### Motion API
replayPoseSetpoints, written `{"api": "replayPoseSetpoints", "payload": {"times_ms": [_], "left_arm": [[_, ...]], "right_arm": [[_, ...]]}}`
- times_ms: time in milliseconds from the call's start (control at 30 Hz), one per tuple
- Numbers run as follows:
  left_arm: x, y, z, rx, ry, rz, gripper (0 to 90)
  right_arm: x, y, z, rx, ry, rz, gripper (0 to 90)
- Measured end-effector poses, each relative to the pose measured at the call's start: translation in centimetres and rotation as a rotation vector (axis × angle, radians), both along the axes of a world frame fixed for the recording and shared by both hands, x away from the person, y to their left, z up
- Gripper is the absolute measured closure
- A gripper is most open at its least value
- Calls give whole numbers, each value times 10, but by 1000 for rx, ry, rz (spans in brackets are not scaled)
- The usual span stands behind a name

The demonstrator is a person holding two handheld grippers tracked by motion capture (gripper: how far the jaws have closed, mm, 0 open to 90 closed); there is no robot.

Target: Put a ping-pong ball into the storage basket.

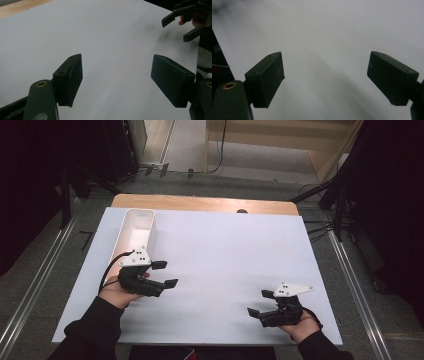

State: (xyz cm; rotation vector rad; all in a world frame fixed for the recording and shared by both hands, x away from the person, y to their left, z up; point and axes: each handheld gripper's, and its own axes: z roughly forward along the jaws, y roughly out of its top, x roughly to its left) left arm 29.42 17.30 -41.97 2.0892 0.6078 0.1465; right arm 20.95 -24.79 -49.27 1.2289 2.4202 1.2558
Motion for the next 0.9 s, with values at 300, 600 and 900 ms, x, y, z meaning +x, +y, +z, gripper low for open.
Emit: {"api": "replayPoseSetpoints", "payload": {"times_ms": [300,600,900], "left_arm": [[-6,2,-9,-13,7,-21,259],[-11,4,-15,-6,13,-29,260],[-17,3,-19,4,18,-54,260]], "right_arm": [[0,0,0,-4,0,1,125],[0,0,0,-6,-1,1,125],[0,0,0,-8,1,1,125]]}}
